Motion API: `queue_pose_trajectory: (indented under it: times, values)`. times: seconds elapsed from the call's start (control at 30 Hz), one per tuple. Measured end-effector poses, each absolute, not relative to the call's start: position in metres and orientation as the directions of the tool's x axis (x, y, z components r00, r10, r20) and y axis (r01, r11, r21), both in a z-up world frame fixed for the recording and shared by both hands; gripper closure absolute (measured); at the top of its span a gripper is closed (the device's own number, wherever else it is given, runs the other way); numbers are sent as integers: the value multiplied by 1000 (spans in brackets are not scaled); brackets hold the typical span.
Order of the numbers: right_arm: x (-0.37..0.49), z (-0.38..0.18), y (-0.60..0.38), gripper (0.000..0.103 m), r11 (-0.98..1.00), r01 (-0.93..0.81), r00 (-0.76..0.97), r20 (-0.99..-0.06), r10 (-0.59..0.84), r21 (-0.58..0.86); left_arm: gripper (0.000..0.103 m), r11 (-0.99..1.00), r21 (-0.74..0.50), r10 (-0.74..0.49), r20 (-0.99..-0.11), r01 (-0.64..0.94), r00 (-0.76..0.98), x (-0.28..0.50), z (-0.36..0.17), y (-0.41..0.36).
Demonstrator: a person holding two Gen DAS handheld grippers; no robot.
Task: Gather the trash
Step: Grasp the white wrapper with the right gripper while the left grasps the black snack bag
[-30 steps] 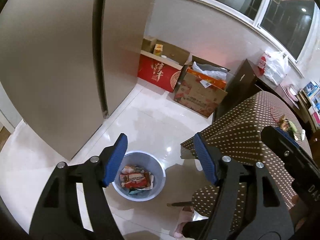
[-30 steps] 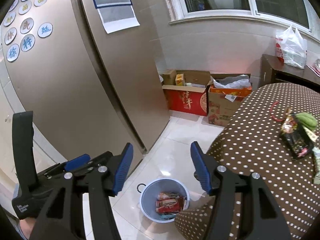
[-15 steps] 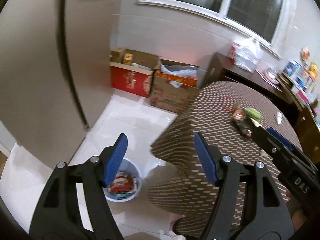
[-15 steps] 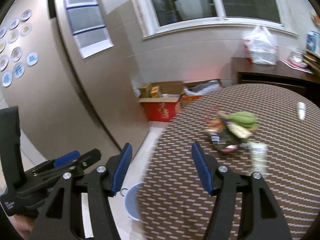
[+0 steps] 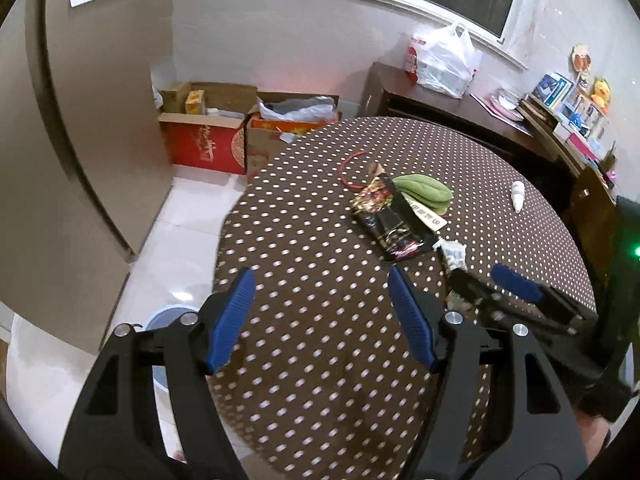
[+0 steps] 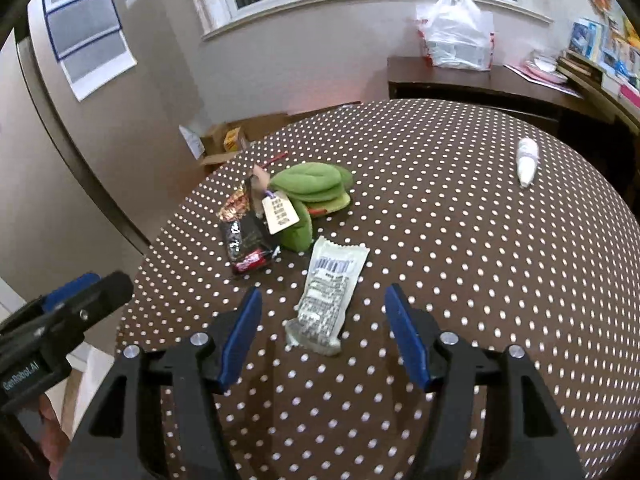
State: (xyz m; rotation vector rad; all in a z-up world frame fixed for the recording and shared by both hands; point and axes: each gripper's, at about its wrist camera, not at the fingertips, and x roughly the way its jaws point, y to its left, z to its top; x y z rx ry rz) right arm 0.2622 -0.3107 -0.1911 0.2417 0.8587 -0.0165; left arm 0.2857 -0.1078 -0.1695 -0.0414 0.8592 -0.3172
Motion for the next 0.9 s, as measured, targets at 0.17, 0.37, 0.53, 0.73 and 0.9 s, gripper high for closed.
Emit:
queue_pose_trajectory:
  times: [0.17,0.37,0.53,0.73,0.9]
  values:
    - [280,-201,-308,70,985,74,621,-780,75,154,35,948,-168,-300,-747,269,593,300,-176,-131]
    - [289,-203,-328,85,982,79,632,-771,82,169,35,941,-183,-320,-756,286,570,322,-186,-155]
    - [288,-191,-345,86,971,105,693,-716,85,217,35,938,-194,-328,-761,286,559,338,-195,-167]
    - [289,-183,-357,86,955,111,727,-677,111,276,50,930,-174,-331,-777,323,536,355,-206,-187]
    - [294,-184,-361,86,948,108,732,-670,127,298,73,927,-163,-332,-777,338,535,359,-211,-192]
